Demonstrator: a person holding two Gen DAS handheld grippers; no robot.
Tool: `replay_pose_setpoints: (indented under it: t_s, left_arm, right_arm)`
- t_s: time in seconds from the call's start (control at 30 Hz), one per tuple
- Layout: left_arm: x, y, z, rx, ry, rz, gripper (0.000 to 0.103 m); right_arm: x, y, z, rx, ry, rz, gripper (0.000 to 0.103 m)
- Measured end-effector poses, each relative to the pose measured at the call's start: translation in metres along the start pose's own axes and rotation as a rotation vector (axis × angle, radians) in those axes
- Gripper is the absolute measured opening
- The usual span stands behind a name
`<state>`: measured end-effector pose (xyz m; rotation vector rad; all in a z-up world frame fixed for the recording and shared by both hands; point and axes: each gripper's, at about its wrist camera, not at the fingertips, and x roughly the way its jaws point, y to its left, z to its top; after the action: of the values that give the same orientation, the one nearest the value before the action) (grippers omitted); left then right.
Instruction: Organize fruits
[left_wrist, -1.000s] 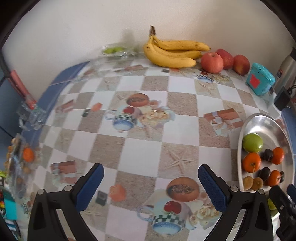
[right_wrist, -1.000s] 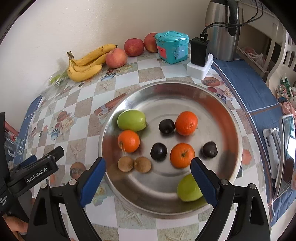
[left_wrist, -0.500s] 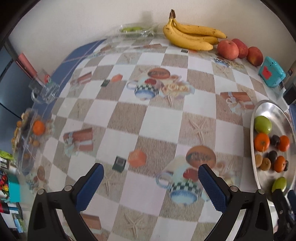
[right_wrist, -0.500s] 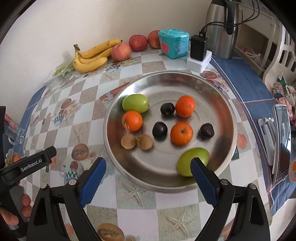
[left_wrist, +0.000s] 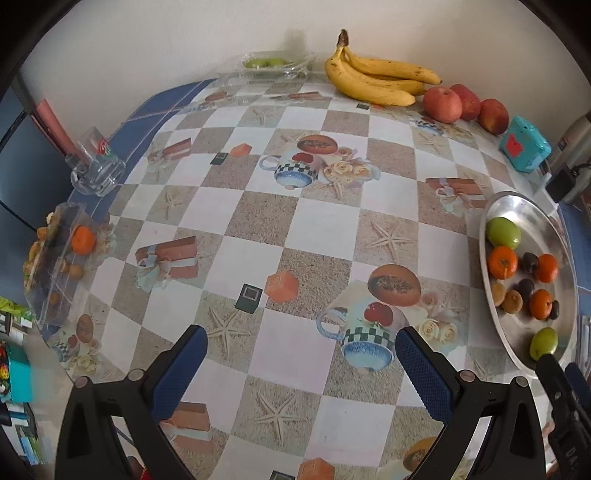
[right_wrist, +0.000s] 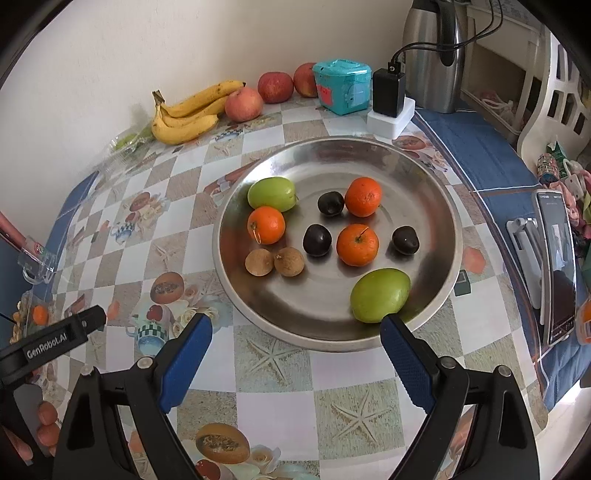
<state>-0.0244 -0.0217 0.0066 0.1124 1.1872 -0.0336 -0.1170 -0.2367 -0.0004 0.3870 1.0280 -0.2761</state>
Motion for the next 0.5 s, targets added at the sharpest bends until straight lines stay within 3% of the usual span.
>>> replay_pose_setpoints:
  t_s: [0.3,0.5]
  left_arm:
    - [-0.012,0.000,-0.011,0.029,-0.010,0.026,0.103]
    - [-0.021,0.003,-0.013,0.021,-0.029,0.005,0.103]
  right_arm:
    - [-0.014,0.003,-0.001,-0.001,-0.042,0.019,0.093]
    - [-0.013,0.003,-0.002,0.004,-0.034,0.024,0.093]
